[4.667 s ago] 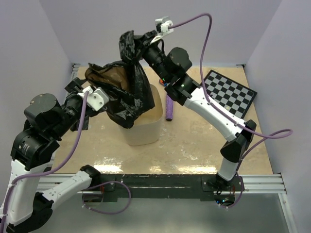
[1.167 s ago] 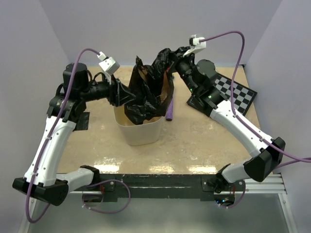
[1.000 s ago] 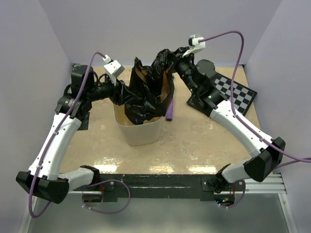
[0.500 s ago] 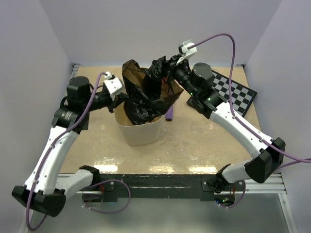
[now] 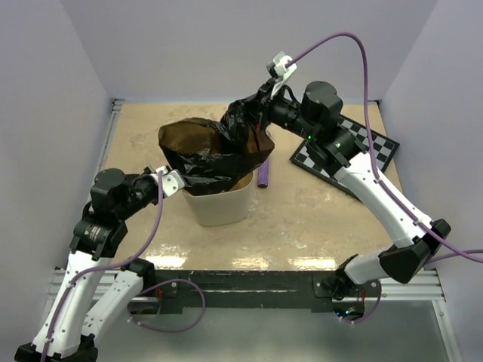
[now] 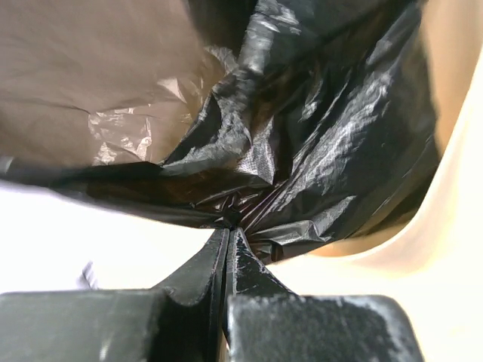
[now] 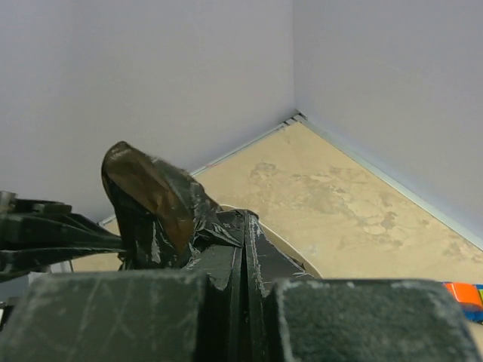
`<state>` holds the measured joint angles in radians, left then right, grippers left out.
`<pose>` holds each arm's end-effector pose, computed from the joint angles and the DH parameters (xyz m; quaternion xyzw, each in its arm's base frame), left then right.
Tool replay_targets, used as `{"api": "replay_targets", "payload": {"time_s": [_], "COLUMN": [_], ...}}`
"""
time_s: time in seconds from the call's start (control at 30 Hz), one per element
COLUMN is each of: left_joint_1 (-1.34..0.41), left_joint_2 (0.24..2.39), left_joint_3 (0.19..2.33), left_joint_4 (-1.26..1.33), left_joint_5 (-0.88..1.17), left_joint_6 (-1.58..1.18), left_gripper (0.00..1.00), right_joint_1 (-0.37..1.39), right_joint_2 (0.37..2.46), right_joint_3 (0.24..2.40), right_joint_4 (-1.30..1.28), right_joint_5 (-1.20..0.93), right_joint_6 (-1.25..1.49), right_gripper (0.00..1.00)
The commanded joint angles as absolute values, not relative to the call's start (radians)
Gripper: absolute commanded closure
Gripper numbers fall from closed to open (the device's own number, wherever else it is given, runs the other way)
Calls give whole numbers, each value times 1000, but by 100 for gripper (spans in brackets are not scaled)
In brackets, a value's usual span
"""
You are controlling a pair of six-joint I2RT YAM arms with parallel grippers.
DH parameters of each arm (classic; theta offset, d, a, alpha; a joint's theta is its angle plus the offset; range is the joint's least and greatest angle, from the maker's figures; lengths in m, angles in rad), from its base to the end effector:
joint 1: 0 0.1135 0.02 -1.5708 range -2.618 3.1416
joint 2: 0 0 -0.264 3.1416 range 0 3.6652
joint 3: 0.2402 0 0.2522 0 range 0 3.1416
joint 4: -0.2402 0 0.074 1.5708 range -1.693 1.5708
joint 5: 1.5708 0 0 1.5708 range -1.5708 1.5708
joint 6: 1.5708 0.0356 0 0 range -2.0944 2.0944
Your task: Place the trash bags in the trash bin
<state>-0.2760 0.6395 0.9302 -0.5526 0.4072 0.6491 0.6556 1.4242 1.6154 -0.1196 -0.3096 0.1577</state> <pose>0.1200 -0.0486 0.3711 0.4569 0.6404 -0.0471 0.6156 0.2456 0.2026 0.4878 -0.2752 0.6246 0.3825 0.6227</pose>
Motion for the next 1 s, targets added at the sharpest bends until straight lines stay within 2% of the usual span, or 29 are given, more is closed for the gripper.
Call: {"api": "replay_targets", "payload": {"time_s": [0.0,0.17,0.2,0.23,0.3,0.37,0.5,0.57,0.7,0.8,0.97], "left_joint_1": [-272,-273,-273,-273,-273,-273,-273,-273,-275,-278,-319], "left_joint_2": [595,560,558,560,572,606,716,796,1026,1164,1242], "left_joint_3": [839,834,868,911,1047,1205,1478,1525,1613,1666,1625], "left_joint_4": [-424,-442,-480,-518,-639,-798,-1035,-1101,-1233,-1276,-1172], "left_joint_5": [279,206,212,224,277,409,679,782,856,873,856], "left_joint_6": [687,673,669,655,620,618,716,800,1021,1129,1192], "left_gripper": [100,100,90,75,63,55,54,54,54,41,40], "right_joint_1": [657,654,655,655,653,653,652,652,650,650,650], "right_joint_2": [1462,1520,1529,1540,1558,1569,1575,1577,1575,1568,1546], "right_joint_3": [1664,1689,1698,1712,1733,1740,1733,1730,1730,1729,1707], "right_joint_4": [-101,-107,-107,-109,-110,-101,-75,-61,-57,-54,-54], "right_joint_5": [-370,-304,-298,-295,-284,-262,-267,-278,-279,-281,-275], "right_joint_6": [221,235,232,229,230,235,255,271,288,291,287], "right_gripper": [100,100,100,100,100,100,100,100,100,100,100]}}
